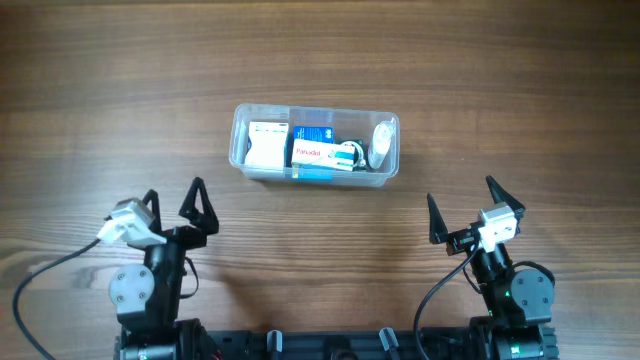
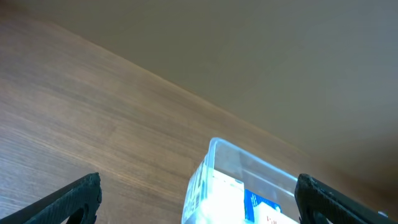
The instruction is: Pack container
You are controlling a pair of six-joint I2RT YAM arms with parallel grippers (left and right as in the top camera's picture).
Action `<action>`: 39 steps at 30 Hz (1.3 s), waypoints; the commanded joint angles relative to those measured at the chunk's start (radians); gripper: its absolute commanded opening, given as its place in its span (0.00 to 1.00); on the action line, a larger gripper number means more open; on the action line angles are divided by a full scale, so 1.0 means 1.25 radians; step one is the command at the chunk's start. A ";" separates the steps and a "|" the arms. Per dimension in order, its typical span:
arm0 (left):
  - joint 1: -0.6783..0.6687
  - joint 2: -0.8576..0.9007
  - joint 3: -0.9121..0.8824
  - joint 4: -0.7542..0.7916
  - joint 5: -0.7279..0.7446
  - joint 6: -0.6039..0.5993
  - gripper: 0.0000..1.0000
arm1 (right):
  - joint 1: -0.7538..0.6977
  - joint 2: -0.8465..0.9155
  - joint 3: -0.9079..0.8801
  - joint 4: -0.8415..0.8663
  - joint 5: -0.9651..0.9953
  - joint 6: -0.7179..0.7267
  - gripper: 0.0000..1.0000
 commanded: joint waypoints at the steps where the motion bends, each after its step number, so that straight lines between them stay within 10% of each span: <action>1: -0.021 -0.063 -0.045 0.008 0.010 0.008 1.00 | -0.004 -0.008 -0.001 0.003 -0.011 -0.008 1.00; 8: -0.036 -0.107 -0.100 0.019 0.002 0.030 1.00 | -0.004 -0.008 -0.001 0.003 -0.011 -0.008 1.00; 16: -0.054 -0.107 -0.100 0.020 0.002 0.292 1.00 | -0.004 -0.008 -0.001 0.003 -0.011 -0.007 0.99; 39: -0.111 -0.107 -0.100 0.019 -0.006 0.301 1.00 | -0.004 -0.008 -0.001 0.003 -0.011 -0.007 1.00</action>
